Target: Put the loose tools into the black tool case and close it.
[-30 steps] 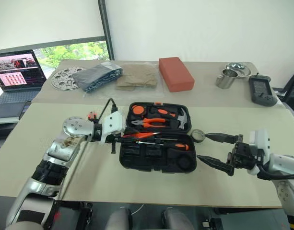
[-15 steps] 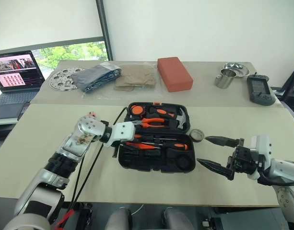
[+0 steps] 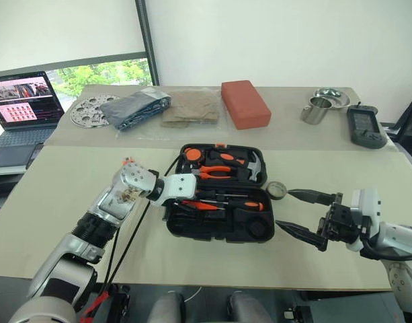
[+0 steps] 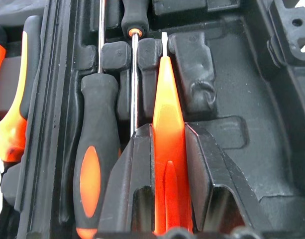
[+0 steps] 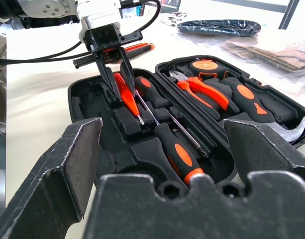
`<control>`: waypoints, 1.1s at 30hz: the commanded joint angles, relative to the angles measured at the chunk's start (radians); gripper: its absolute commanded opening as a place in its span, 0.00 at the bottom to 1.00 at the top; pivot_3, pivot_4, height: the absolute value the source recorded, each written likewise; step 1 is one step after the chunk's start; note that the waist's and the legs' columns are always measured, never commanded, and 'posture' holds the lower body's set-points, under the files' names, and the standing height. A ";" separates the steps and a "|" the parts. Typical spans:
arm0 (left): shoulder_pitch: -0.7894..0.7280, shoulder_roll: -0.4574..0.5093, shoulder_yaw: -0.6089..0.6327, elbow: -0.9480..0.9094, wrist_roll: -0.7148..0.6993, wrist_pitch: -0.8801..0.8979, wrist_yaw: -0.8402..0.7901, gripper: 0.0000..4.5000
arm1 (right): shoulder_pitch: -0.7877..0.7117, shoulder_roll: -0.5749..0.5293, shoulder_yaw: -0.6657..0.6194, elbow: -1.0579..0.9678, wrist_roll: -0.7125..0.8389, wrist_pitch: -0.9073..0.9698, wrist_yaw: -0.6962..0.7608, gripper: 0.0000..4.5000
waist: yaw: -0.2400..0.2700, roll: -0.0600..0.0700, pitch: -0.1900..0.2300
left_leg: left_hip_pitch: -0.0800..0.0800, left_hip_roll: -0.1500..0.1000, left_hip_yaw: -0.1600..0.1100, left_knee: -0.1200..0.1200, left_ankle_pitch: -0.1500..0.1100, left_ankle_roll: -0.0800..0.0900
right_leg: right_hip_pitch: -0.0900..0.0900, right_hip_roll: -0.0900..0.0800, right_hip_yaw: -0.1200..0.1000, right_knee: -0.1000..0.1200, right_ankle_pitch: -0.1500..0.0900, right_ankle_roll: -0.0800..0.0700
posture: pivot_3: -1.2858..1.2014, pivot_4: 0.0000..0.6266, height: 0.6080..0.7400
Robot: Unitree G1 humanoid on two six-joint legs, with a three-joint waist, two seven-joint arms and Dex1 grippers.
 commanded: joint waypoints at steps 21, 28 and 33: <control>0.030 -0.016 -0.043 -0.069 0.059 0.109 0.058 0.54 | -0.010 -0.006 -0.028 -0.041 0.040 -0.006 -0.013 1.00 | 0.000 0.002 -0.002 | 0.000 0.000 -0.001 0.002 0.000 0.000 | 0.001 0.000 0.000 0.001 0.000 0.000 | 0.52 0.24 1.00; 0.024 -0.028 0.016 -0.119 -0.002 0.123 0.071 0.91 | -0.017 -0.004 -0.022 -0.027 0.033 -0.012 -0.005 1.00 | 0.007 0.003 -0.002 | -0.003 -0.001 -0.004 0.010 0.000 0.000 | 0.001 0.000 -0.001 0.004 -0.002 0.006 | 0.52 0.24 1.00; -0.001 -0.012 0.077 -0.209 -0.079 0.205 0.053 0.91 | -0.014 0.000 -0.023 -0.023 0.030 -0.018 -0.002 1.00 | 0.001 0.004 -0.002 | -0.003 0.000 -0.004 0.010 0.000 0.001 | 0.001 0.000 0.000 0.003 -0.002 0.007 | 0.52 0.24 1.00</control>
